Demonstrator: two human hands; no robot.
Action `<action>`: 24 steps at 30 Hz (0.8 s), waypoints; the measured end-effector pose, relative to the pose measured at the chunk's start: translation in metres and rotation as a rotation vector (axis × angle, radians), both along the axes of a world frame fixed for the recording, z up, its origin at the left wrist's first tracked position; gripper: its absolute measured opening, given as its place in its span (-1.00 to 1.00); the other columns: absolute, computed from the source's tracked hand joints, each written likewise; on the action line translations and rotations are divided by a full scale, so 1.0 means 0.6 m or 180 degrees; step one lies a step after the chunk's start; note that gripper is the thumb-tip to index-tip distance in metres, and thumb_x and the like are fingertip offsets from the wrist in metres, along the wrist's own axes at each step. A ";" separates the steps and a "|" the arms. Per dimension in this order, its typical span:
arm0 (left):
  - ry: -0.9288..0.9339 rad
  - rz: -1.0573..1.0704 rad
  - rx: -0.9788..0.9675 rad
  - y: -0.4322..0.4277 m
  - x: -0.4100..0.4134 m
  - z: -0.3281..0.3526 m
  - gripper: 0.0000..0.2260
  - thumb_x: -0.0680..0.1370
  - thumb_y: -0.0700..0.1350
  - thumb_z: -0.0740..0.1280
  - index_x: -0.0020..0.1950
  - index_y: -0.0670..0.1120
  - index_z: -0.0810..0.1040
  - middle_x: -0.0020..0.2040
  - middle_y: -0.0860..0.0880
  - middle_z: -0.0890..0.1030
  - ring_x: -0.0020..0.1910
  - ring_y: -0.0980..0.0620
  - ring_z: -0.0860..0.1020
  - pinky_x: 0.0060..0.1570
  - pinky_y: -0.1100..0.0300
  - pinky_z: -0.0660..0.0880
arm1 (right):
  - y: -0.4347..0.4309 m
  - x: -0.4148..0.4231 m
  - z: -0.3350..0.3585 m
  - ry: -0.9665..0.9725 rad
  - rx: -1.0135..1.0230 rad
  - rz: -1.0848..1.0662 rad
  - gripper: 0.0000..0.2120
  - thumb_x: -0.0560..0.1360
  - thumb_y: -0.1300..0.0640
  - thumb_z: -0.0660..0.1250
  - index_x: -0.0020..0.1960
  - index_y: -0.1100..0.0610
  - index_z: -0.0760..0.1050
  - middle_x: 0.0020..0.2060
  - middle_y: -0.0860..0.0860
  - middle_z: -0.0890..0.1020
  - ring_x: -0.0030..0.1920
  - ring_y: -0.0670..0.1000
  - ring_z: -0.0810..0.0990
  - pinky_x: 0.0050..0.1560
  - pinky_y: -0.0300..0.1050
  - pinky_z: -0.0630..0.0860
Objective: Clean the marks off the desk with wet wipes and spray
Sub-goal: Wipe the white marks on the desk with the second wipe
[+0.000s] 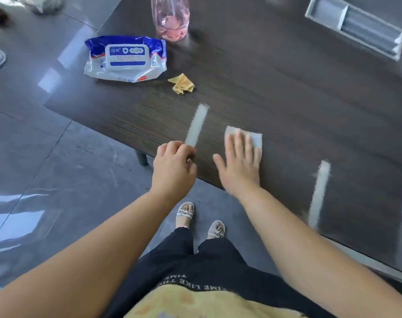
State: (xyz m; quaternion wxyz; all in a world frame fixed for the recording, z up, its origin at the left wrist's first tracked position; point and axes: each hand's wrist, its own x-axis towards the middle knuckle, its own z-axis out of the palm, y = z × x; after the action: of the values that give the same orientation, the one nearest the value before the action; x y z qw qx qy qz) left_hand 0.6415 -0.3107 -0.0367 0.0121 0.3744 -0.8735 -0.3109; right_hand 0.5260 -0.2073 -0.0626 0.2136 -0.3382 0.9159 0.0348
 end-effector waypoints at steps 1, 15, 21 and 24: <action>-0.0003 -0.0023 -0.0029 0.005 -0.002 0.001 -0.58 0.41 -0.03 0.04 0.10 -0.12 0.56 0.16 -0.09 0.51 0.21 -0.18 0.35 0.19 0.12 0.27 | -0.016 0.032 -0.001 -0.0027 -0.0110 0.0356 -0.40 0.59 -0.14 -0.16 0.53 0.05 -0.28 0.51 0.01 -0.29 0.51 0.10 -0.30 0.45 0.11 -0.30; -0.0312 -0.1507 0.0033 0.204 -0.105 0.018 -0.69 0.52 -0.16 0.20 0.26 -0.07 0.48 0.27 -0.06 0.44 0.28 -0.14 0.28 0.25 0.16 0.20 | 0.388 -0.115 0.005 0.0142 0.0066 -0.2320 -0.43 0.62 -0.12 -0.15 0.55 0.05 -0.20 0.54 0.03 -0.20 0.52 0.08 -0.22 0.48 0.10 -0.22; -0.0416 -0.1773 -0.0014 0.286 -0.142 0.016 -0.66 0.51 -0.16 0.18 0.28 -0.04 0.46 0.28 -0.02 0.42 0.29 -0.11 0.26 0.22 0.14 0.25 | 0.340 -0.015 -0.011 -0.0059 -0.0299 0.0009 -0.34 0.52 -0.26 -0.29 0.54 0.02 -0.06 0.54 0.00 -0.03 0.53 0.12 -0.07 0.47 0.06 -0.22; -0.0446 -0.1901 -0.0066 0.310 -0.153 0.014 -0.67 0.53 -0.14 0.18 0.28 -0.04 0.46 0.28 -0.01 0.41 0.30 -0.11 0.25 0.24 0.12 0.24 | 0.452 -0.087 -0.019 0.0277 -0.0246 -0.0364 -0.41 0.56 -0.23 -0.25 0.52 -0.02 -0.17 0.52 -0.06 -0.12 0.53 0.07 -0.11 0.50 0.06 -0.19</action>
State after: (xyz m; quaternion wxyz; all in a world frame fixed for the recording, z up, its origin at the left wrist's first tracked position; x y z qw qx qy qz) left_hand 0.5495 -0.1250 -0.0281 -0.1363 0.1214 -0.9468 -0.2651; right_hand 0.4736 0.0642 -0.0742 0.1621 -0.2914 0.9428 0.0018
